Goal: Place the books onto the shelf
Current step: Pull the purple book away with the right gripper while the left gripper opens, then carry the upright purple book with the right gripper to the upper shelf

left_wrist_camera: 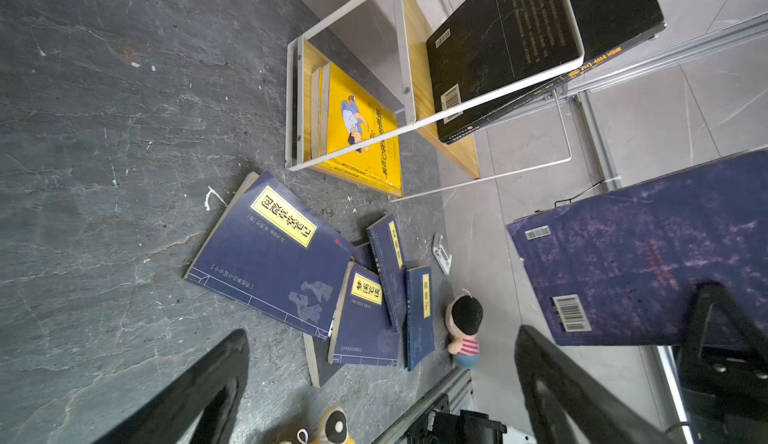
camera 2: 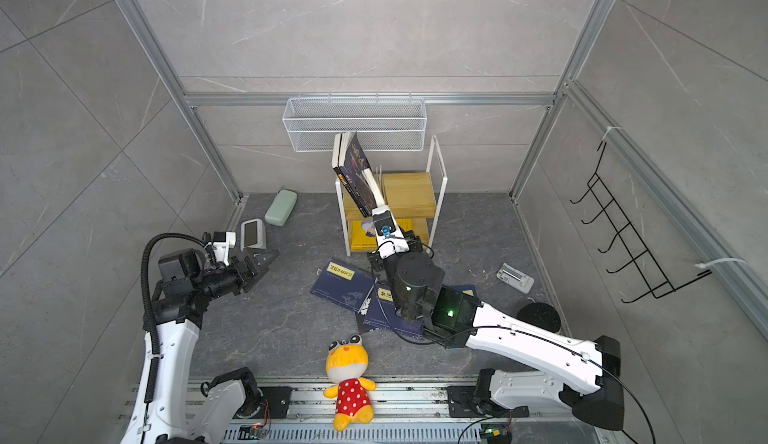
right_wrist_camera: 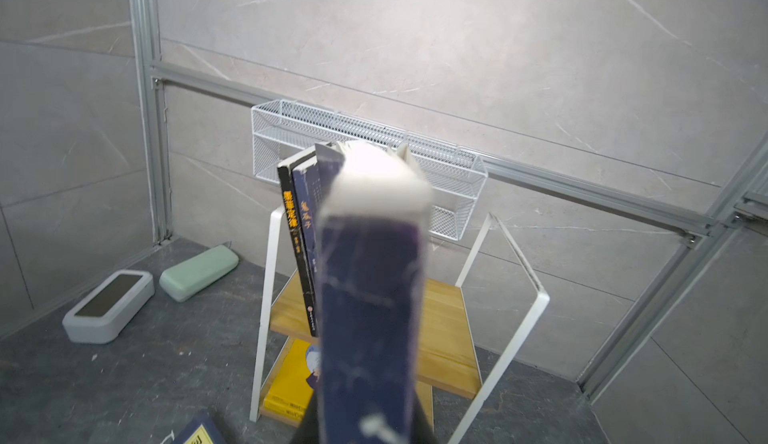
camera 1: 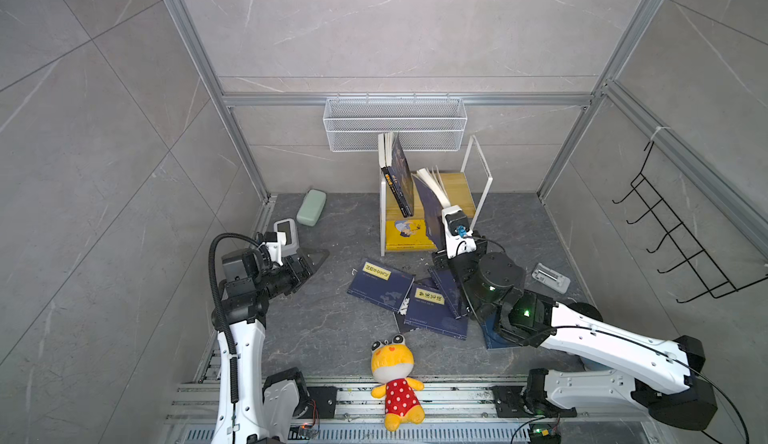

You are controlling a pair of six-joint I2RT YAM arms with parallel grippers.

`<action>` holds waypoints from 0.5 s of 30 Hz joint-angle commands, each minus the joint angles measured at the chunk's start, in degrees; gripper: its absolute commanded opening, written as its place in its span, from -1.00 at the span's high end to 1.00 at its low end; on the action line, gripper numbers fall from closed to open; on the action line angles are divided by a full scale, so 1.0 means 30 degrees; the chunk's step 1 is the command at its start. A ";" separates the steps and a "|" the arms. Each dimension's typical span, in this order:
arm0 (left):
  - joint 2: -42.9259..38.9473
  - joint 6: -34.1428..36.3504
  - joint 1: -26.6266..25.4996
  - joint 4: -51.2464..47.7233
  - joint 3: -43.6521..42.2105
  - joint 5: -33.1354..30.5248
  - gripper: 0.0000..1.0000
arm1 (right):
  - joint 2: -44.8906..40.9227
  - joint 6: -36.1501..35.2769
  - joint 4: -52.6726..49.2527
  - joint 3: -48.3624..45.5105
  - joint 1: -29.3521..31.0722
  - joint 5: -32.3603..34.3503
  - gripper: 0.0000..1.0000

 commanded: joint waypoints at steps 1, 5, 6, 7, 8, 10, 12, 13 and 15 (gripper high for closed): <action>-0.0477 0.0502 0.0039 0.0337 -0.0152 0.0125 -0.99 | 0.0353 -0.0141 0.1995 0.1105 -0.0665 -0.0054 1.00; -0.0052 0.0449 0.0032 0.0195 0.0063 0.0343 -0.99 | 0.2413 -0.0616 0.4287 0.1872 -0.2298 -0.0406 1.00; 0.0016 0.0465 0.0015 0.0185 0.0145 0.0226 -0.99 | 0.2970 -0.0485 0.4292 0.2325 -0.2711 -0.0491 1.00; -0.0004 0.0424 -0.0002 0.0299 0.0147 0.0146 -0.99 | 0.3587 -0.0239 0.4312 0.2834 -0.3185 -0.0702 1.00; -0.0051 0.0352 -0.0023 0.0403 0.0107 0.0148 -0.99 | 0.4127 0.0024 0.4512 0.3163 -0.3607 -0.0971 1.00; -0.0151 0.0318 -0.0029 0.0362 0.0074 0.0346 -0.99 | 0.5089 0.1067 0.4687 0.3734 -0.4579 -0.1554 1.00; -0.0122 0.0426 -0.0013 0.0109 0.0160 0.0413 -0.99 | 0.6126 0.2153 0.4123 0.4522 -0.5513 -0.1913 1.00; -0.0134 0.0518 -0.0020 0.0040 0.0191 0.0330 -0.99 | 0.6693 0.2732 0.3556 0.5053 -0.5969 -0.2083 1.00; -0.0331 0.0628 -0.0077 0.0140 0.0122 0.0213 -0.99 | 0.7579 0.3246 0.3034 0.5761 -0.6553 -0.2724 1.00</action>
